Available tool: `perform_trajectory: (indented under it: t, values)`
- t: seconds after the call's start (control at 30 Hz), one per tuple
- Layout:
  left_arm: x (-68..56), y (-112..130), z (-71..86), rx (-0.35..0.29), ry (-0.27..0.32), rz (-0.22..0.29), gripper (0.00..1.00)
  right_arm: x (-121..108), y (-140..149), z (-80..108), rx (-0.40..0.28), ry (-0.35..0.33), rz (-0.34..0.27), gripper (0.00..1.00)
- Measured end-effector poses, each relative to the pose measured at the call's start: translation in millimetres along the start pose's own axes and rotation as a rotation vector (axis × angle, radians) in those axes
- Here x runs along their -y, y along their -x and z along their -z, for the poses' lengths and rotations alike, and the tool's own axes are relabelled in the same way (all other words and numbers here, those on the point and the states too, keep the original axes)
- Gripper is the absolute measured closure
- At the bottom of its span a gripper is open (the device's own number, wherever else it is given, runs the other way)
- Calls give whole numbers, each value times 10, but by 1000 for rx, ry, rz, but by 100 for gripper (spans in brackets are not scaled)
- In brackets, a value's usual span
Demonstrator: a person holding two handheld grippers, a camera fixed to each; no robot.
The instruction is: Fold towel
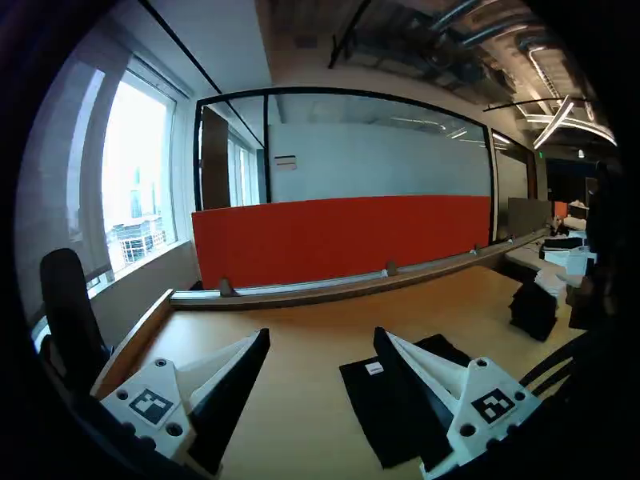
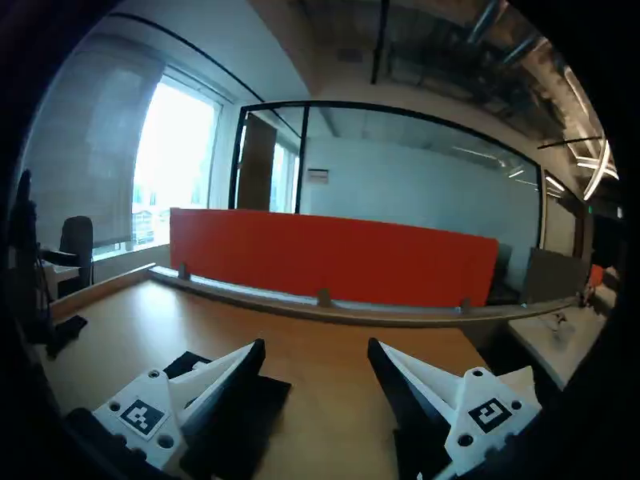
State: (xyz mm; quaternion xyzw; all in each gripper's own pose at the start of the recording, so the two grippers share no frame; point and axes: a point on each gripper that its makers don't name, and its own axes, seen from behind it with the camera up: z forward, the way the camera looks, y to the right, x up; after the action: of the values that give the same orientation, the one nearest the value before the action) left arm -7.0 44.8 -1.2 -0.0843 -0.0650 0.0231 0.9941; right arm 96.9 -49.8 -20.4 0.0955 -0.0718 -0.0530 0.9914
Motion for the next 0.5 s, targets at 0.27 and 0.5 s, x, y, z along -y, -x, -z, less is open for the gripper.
perform_trajectory:
  t: [0.27, 0.5]
  values:
    - [-181, 94, -2, 61, 107, -33, 3, 186, 86, 40, 72, -111, 33, 0]
    - [-380, 206, 3, 111, 202, -44, 4, 327, 317, 92, 172, -208, 71, 0]
